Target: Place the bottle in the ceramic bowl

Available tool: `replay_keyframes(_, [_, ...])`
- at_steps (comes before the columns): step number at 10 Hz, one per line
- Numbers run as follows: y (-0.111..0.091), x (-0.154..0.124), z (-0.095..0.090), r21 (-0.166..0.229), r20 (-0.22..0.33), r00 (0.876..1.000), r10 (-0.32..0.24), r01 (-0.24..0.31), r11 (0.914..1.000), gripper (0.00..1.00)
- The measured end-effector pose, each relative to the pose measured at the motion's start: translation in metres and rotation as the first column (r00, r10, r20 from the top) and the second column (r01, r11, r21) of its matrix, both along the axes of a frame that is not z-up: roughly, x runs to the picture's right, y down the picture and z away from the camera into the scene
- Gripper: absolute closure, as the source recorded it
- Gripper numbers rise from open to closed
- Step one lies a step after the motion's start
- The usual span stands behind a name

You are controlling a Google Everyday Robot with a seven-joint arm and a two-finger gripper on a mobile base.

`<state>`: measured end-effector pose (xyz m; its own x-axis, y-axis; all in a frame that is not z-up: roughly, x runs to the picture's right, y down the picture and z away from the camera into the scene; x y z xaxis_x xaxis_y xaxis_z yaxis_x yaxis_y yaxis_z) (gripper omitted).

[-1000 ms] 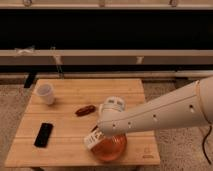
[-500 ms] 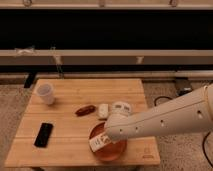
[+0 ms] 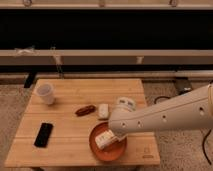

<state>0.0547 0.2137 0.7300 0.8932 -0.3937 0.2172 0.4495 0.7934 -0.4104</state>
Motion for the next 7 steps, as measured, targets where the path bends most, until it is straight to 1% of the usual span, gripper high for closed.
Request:
replay_keyframes(3, [-0.009, -0.018, 0.004, 0.019, 0.025, 0.999, -0.035, 0.035, 0.9992, 0.2])
replay_keyframes(5, [-0.024, -0.027, -0.005, 0.063, 0.048, 0.997, -0.053, 0.05, 0.9968, 0.2])
replay_keyframes(7, [-0.025, -0.028, -0.006, 0.066, 0.054, 0.997, -0.057, 0.053, 0.9964, 0.2])
